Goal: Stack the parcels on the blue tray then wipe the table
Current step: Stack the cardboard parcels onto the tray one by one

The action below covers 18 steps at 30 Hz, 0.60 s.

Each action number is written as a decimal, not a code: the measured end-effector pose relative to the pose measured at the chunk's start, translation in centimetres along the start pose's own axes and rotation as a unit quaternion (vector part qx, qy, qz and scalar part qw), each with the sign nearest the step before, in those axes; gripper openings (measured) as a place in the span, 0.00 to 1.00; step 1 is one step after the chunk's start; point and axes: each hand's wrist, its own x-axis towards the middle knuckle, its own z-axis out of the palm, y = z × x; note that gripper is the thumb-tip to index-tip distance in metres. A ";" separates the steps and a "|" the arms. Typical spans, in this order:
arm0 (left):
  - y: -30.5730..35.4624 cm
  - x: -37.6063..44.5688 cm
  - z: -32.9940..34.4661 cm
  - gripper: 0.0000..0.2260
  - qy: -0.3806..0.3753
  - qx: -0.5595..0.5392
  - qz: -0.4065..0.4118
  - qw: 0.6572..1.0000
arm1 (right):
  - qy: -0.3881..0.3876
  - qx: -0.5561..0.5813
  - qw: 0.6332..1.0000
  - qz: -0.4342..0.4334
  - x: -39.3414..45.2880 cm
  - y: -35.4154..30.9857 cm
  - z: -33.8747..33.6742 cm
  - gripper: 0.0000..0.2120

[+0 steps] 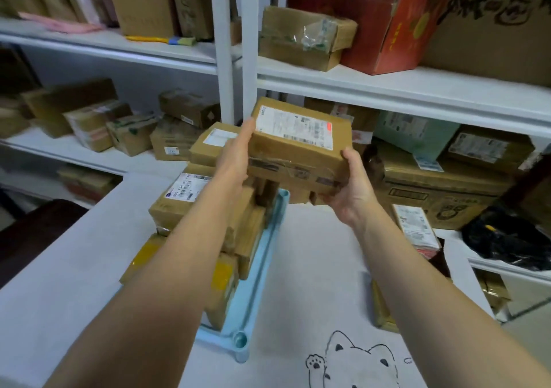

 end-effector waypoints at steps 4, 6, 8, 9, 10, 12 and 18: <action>1.1 4.1 -3.5 0.32 0.055 0.034 0.018 0.998 | -0.020 -0.039 0.999 -0.009 1.7 -0.4 5.9 0.09; 1.4 6.0 -5.1 0.32 0.065 0.045 0.024 0.997 | -0.022 -0.067 0.997 -0.016 2.8 0.1 8.4 0.10; 1.7 8.4 -6.7 0.32 0.079 0.047 0.021 0.996 | -0.014 -0.097 0.995 -0.021 4.4 0.6 10.9 0.11; 1.8 9.2 -7.1 0.32 0.091 0.049 0.019 0.994 | -0.006 -0.105 0.994 -0.019 4.9 0.8 11.5 0.11; 1.8 9.8 -7.5 0.32 0.101 0.052 0.019 0.993 | 0.002 -0.110 0.994 -0.016 5.4 1.0 12.0 0.12; 1.6 10.9 -8.1 0.32 0.114 0.070 0.017 0.991 | 0.018 -0.126 0.992 -0.012 6.0 1.5 12.9 0.12; 0.7 13.0 -9.6 0.34 0.104 0.072 -0.001 0.992 | 0.043 -0.140 0.989 0.008 7.0 2.7 15.0 0.14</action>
